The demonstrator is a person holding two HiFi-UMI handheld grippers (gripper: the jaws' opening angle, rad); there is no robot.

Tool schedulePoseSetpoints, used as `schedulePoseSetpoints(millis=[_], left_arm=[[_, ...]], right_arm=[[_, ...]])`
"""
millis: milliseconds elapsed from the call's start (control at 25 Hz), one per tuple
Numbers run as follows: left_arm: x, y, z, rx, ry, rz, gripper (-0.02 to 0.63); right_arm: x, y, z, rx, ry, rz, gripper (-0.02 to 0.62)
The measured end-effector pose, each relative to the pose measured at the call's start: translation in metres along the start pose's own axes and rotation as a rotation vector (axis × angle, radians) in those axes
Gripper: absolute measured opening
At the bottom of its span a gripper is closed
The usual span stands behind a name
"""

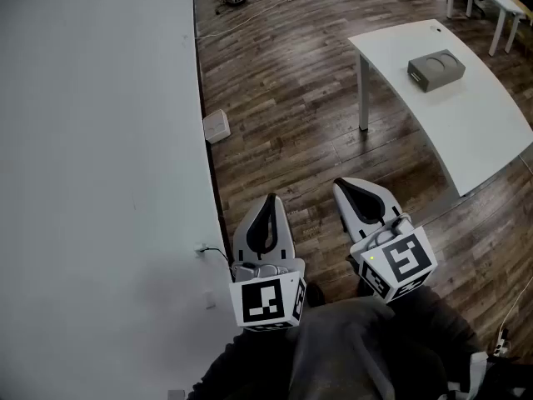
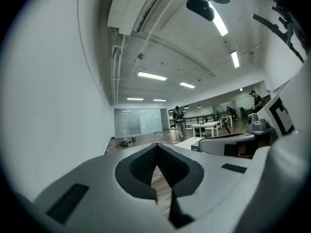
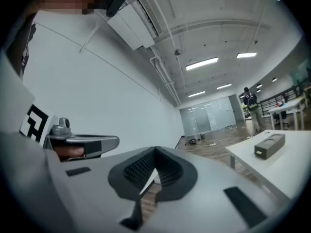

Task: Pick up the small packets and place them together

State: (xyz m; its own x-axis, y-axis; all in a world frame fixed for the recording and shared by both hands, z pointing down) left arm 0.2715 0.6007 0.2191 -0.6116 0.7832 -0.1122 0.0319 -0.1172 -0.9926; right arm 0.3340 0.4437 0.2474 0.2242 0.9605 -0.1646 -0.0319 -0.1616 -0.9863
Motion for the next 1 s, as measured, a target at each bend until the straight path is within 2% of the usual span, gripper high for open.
schedulePoseSetpoints(millis=[200,320,440,600,800,1000], left_arm=[[-0.016,-0.002,0.005,0.001,0.009,-0.004,-0.006],[-0.026,-0.004,0.01,0.015,0.029,-0.008,-0.006],[-0.037,-0.014,0.011,0.051,0.048,-0.026,-0.006],[-0.044,-0.029,0.01,0.102,0.052,-0.048,-0.006],[-0.021,-0.043,0.018,0.128,0.075,-0.058,-0.006],[0.018,-0.063,0.048,0.16,0.08,-0.093,-0.006]], right_arm=[[-0.016,0.0,-0.006,-0.007,0.016,0.003,0.005],[-0.027,-0.003,-0.008,0.011,0.065,0.034,0.005],[-0.031,-0.014,-0.009,0.066,0.135,0.069,0.006],[-0.035,-0.029,-0.008,0.102,0.153,0.091,0.006],[-0.033,-0.039,0.018,0.095,0.163,0.117,0.006],[-0.03,-0.048,0.069,0.108,0.175,0.127,0.006]])
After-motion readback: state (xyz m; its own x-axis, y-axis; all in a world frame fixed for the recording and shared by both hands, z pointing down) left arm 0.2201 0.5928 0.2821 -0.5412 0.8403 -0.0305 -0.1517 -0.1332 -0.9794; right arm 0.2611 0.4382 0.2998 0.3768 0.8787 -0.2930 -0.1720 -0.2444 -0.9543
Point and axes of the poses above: the fingertips, and each gripper's own axes: z forward along the fingers, x to its left, y out of its top, the point moved 8 cm from there along -z, backward along the fingers, and after that the axes turned 6 degrees about y, right-handed, at the moved point
